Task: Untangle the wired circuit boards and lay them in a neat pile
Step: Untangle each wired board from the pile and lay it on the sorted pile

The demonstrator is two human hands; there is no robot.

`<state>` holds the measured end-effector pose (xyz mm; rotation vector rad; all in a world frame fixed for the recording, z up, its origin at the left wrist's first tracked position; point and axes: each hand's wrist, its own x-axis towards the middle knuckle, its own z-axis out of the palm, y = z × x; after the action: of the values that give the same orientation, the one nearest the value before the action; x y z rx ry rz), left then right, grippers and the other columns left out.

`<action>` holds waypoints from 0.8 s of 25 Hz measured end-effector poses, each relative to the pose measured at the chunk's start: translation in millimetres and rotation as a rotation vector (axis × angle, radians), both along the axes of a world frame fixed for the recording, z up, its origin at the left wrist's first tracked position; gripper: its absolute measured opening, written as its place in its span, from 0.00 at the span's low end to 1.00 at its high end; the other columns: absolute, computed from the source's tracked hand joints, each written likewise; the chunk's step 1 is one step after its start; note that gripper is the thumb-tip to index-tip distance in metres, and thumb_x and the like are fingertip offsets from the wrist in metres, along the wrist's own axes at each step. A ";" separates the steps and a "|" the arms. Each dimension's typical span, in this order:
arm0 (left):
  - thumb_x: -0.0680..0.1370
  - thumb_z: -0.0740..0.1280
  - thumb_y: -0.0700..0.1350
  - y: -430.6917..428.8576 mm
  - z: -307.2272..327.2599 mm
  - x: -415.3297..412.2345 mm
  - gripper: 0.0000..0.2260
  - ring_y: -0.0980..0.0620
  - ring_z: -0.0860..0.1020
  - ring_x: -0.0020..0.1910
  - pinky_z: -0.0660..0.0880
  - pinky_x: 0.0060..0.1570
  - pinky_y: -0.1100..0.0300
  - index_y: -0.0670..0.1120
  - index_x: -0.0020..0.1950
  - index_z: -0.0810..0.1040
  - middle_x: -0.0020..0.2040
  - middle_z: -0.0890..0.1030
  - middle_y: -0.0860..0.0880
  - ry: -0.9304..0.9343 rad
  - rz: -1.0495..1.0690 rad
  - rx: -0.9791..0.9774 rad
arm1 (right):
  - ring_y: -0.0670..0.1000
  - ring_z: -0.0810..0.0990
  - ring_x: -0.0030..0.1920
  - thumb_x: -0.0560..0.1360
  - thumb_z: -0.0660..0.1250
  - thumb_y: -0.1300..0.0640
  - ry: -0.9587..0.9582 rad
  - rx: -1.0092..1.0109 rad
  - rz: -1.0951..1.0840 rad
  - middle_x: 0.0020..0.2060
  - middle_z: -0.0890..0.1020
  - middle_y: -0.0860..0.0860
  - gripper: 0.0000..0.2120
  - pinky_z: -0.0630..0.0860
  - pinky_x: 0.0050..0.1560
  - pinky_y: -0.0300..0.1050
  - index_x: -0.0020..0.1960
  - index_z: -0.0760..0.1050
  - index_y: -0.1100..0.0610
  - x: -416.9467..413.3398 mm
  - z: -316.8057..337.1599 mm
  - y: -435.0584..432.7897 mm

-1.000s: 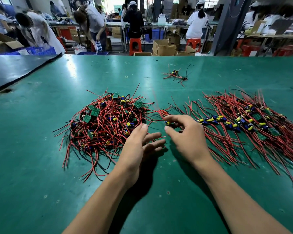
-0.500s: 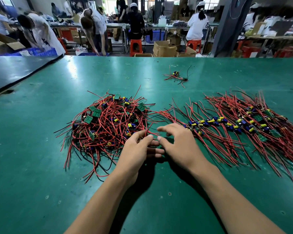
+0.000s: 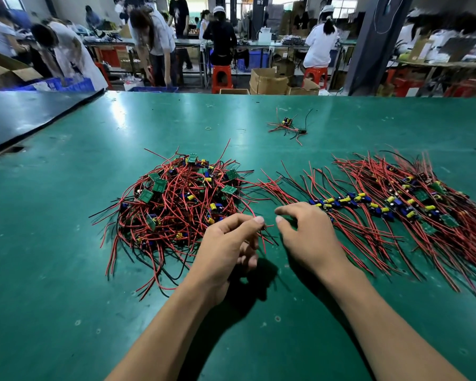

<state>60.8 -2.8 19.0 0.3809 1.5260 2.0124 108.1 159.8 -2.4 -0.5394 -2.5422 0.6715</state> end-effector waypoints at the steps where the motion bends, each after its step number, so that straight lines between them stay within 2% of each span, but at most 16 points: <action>1: 0.75 0.71 0.44 -0.4 1.0 0.4 0.05 0.54 0.68 0.20 0.61 0.22 0.66 0.45 0.41 0.79 0.28 0.72 0.49 -0.013 -0.028 0.014 | 0.56 0.77 0.61 0.77 0.68 0.56 0.053 -0.006 0.025 0.58 0.82 0.53 0.14 0.70 0.65 0.55 0.62 0.81 0.55 0.4 1.0 -1.8; 4: 0.73 0.71 0.43 -1.6 2.7 5.9 0.07 0.54 0.67 0.19 0.59 0.21 0.66 0.47 0.35 0.77 0.28 0.70 0.48 0.002 -0.174 -0.010 | 0.53 0.78 0.55 0.75 0.71 0.56 0.183 -0.017 0.173 0.56 0.81 0.53 0.21 0.73 0.62 0.50 0.67 0.77 0.55 0.5 5.6 -7.8; 7: 0.75 0.68 0.41 -1.2 4.5 17.1 0.10 0.54 0.67 0.17 0.60 0.18 0.67 0.44 0.33 0.76 0.24 0.72 0.50 0.067 -0.417 -0.072 | 0.48 0.77 0.45 0.74 0.74 0.58 0.161 -0.054 0.321 0.50 0.81 0.50 0.24 0.72 0.53 0.38 0.69 0.76 0.50 1.3 10.8 -10.4; 10: 0.71 0.70 0.42 -3.5 5.8 16.2 0.09 0.55 0.65 0.16 0.60 0.16 0.68 0.41 0.33 0.76 0.22 0.70 0.50 0.067 -0.450 -0.082 | 0.49 0.77 0.41 0.75 0.74 0.59 0.096 -0.105 0.450 0.48 0.80 0.49 0.21 0.73 0.49 0.38 0.66 0.78 0.49 1.3 13.1 -8.6; 13: 0.65 0.71 0.47 -7.5 6.2 12.5 0.09 0.55 0.62 0.17 0.58 0.18 0.68 0.43 0.30 0.77 0.23 0.67 0.49 0.037 -0.468 -0.043 | 0.47 0.74 0.40 0.75 0.74 0.59 0.057 -0.152 0.500 0.46 0.78 0.47 0.18 0.71 0.47 0.36 0.64 0.80 0.48 2.8 13.6 -10.3; 15: 0.66 0.73 0.50 -6.0 5.9 12.7 0.11 0.55 0.64 0.18 0.60 0.19 0.66 0.45 0.30 0.76 0.25 0.68 0.49 -0.020 -0.453 -0.002 | 0.46 0.77 0.43 0.76 0.72 0.60 0.128 -0.203 0.453 0.46 0.80 0.48 0.16 0.73 0.50 0.37 0.63 0.81 0.51 3.2 11.9 -12.8; 17: 0.68 0.74 0.54 -1.2 6.1 12.4 0.13 0.56 0.66 0.21 0.62 0.20 0.67 0.47 0.31 0.79 0.28 0.70 0.51 -0.087 -0.353 -0.019 | 0.46 0.81 0.47 0.78 0.70 0.59 0.259 -0.251 0.299 0.48 0.84 0.49 0.11 0.76 0.54 0.41 0.60 0.82 0.55 3.2 13.1 -13.5; 18: 0.70 0.72 0.56 0.8 5.4 10.5 0.14 0.56 0.67 0.22 0.63 0.21 0.67 0.47 0.32 0.80 0.28 0.71 0.51 -0.109 -0.271 -0.034 | 0.46 0.81 0.45 0.79 0.69 0.58 0.329 -0.318 0.214 0.47 0.84 0.50 0.08 0.77 0.52 0.44 0.56 0.83 0.57 2.3 15.4 -13.0; 20: 0.76 0.68 0.53 2.1 3.1 4.7 0.13 0.55 0.70 0.23 0.66 0.23 0.66 0.47 0.36 0.81 0.29 0.73 0.50 -0.111 -0.112 -0.010 | 0.46 0.78 0.35 0.81 0.65 0.58 0.461 -0.574 0.117 0.40 0.83 0.52 0.08 0.75 0.40 0.44 0.48 0.81 0.58 0.6 21.6 -10.3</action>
<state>65.5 -0.7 22.1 0.3365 1.4154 1.9060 108.7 149.6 19.1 -0.3586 -1.9452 1.4059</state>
